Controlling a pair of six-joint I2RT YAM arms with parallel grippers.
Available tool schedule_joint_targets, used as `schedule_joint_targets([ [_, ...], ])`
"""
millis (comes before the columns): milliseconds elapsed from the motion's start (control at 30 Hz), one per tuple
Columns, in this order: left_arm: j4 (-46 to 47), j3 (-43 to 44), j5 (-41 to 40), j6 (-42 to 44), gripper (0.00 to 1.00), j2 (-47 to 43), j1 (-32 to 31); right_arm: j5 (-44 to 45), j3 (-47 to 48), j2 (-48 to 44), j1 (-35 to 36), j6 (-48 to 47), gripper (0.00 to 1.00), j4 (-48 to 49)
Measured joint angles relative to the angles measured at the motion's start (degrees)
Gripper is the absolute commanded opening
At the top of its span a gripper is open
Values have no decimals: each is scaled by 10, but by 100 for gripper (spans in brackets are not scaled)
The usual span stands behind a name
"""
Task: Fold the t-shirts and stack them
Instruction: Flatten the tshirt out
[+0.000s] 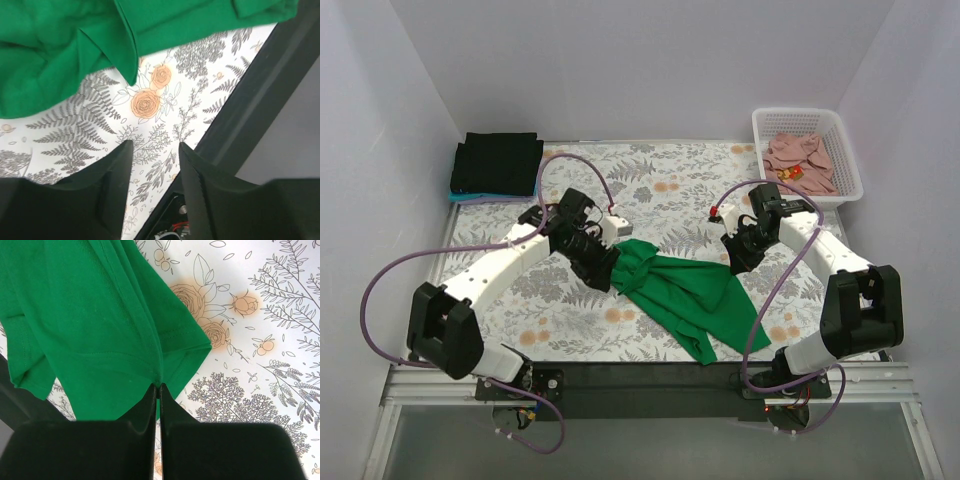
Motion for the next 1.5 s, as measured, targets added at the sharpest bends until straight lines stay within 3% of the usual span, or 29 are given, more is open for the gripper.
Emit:
schedule_joint_targets([
  [267,125,-150,-40,-24,58,-21,-28,0,0,3,0,2,1,0],
  [633,285,-179,-37,-58,52,4,-77,2,1,3,0,2,1,0],
  [1033,328,-179,-71,-71,42,49,-88,2,1,3,0,4,1,-5],
  [1367,326,-192,-95,-72,30,53,-88,1,6,3,0,7,1,-12],
  [1500,328,-190,-102,-84,5,59,-88,1,12,3,0,9,1,-12],
])
